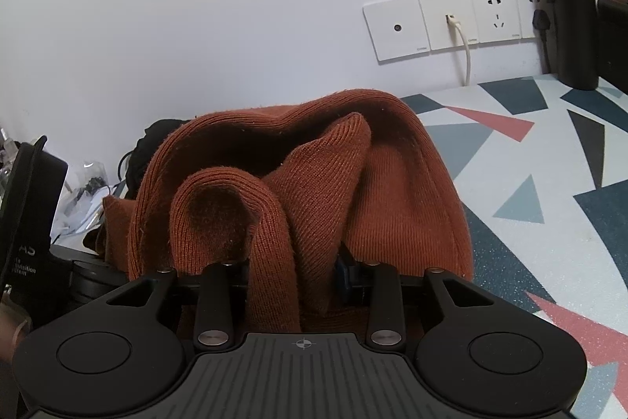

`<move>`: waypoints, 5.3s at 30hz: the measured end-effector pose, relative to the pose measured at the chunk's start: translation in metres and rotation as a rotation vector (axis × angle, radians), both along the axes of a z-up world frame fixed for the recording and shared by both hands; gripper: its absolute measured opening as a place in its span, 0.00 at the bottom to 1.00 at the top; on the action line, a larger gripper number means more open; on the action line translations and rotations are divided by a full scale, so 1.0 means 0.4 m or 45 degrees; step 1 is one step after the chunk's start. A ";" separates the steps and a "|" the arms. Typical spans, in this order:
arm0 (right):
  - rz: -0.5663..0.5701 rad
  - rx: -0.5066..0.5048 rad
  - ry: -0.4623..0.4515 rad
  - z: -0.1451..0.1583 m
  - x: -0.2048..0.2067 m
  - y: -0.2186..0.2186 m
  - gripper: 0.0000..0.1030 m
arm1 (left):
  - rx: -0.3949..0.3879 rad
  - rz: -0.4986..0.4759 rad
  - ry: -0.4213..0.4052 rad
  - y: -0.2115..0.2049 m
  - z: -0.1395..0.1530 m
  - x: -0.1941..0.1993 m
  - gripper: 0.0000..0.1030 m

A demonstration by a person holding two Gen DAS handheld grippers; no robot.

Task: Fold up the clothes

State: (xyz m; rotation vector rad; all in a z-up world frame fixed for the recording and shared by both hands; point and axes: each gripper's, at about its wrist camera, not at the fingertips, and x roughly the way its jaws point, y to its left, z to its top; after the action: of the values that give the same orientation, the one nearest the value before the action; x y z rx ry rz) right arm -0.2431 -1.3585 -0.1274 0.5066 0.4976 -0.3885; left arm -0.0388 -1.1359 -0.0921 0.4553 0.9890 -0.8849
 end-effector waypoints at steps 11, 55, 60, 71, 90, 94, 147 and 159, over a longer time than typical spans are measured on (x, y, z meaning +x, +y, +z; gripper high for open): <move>0.001 0.014 -0.012 -0.004 -0.007 -0.002 0.33 | -0.079 -0.012 -0.029 -0.006 0.013 0.014 1.00; -0.145 -0.007 0.060 0.021 -0.039 0.014 0.64 | -0.153 -0.053 -0.063 0.047 0.000 -0.003 1.00; -0.209 -0.021 0.082 0.040 -0.058 0.030 0.65 | -0.151 -0.061 -0.061 0.047 0.000 -0.001 1.00; -0.325 -0.032 0.171 0.065 -0.079 0.088 0.66 | -0.151 -0.065 -0.053 0.048 -0.001 0.004 1.00; -0.485 -0.077 0.264 0.116 -0.113 0.207 0.71 | -0.170 -0.094 -0.049 0.060 -0.006 0.001 1.00; -0.483 -0.080 0.289 0.113 -0.132 0.228 0.71 | -0.178 -0.091 -0.056 0.062 -0.007 -0.002 1.00; -0.684 0.075 0.573 0.017 -0.350 -0.278 0.41 | -0.274 0.053 0.007 0.293 0.006 0.023 1.00; -0.696 0.047 0.320 0.217 -0.389 -0.185 0.58 | -0.481 0.080 0.180 0.395 0.052 0.076 1.00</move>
State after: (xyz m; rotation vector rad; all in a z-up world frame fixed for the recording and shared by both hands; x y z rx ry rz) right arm -0.3988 -1.4327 -0.0406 0.6322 0.6063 -0.9766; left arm -0.0085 -0.9781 -0.0713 0.0415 0.9321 -1.0309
